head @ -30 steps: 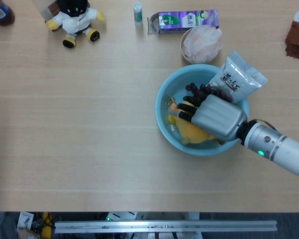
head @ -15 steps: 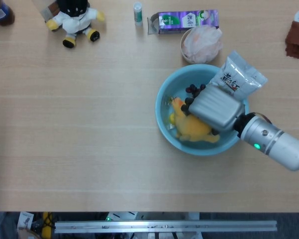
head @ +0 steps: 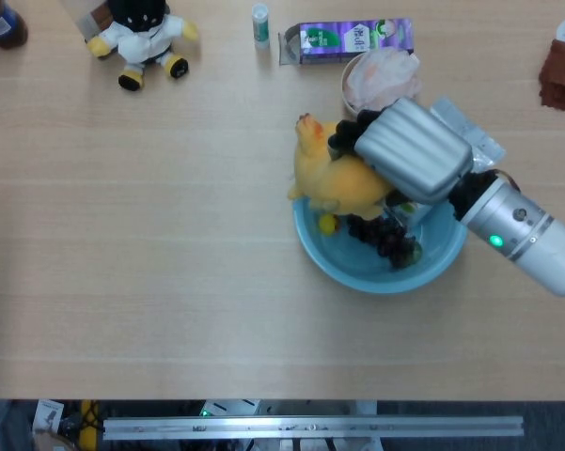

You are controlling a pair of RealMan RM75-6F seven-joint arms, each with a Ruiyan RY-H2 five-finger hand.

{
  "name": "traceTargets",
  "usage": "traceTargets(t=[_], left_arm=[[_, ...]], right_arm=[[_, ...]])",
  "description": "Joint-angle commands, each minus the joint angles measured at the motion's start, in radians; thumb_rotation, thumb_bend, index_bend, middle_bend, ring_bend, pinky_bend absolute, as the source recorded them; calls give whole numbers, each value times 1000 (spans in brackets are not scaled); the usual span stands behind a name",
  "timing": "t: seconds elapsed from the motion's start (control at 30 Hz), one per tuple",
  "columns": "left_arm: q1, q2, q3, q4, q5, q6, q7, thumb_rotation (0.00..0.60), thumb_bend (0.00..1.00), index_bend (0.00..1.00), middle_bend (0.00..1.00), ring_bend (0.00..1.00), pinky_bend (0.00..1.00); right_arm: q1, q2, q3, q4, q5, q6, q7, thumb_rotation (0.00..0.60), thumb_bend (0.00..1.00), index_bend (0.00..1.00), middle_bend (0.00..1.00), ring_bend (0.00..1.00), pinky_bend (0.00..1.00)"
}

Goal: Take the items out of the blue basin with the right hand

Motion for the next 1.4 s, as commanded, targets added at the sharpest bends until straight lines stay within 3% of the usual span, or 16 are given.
traceTargets(t=[0.03,0.67,1.0,1.1,1.27,1.4], left_arm=[[2,1,1,1,0,3,-4,600,358,323,236,259,228],[24,15,5,5,2,27,-18,600,358,348,234,259,229],[35,29,3,-3,7,46,-26,600,358,348,233,259,228],[36,35,5,-7,-1,38,-21,600,358,348,232,259,229],[39,34,2,-3,-4,42,-26,600,358,348,232,259,228],[40,36,2,-2,-7,41,-28,600,358,348,232,259,228]], right_arm=[[20,-25,27,31,27,15,-17,600,183,520,499,551,738],[168,-314,106,340,225,35,-164,600,183,520,498,549,738],[289,-452,136,529,450,-33,-277,600,181,518,483,522,716],[324,-491,140,594,508,-58,-299,600,177,485,477,514,711],[368,-528,150,654,580,-75,-319,600,163,288,405,415,625],[380,-535,145,664,593,-63,-327,600,161,253,394,408,605]])
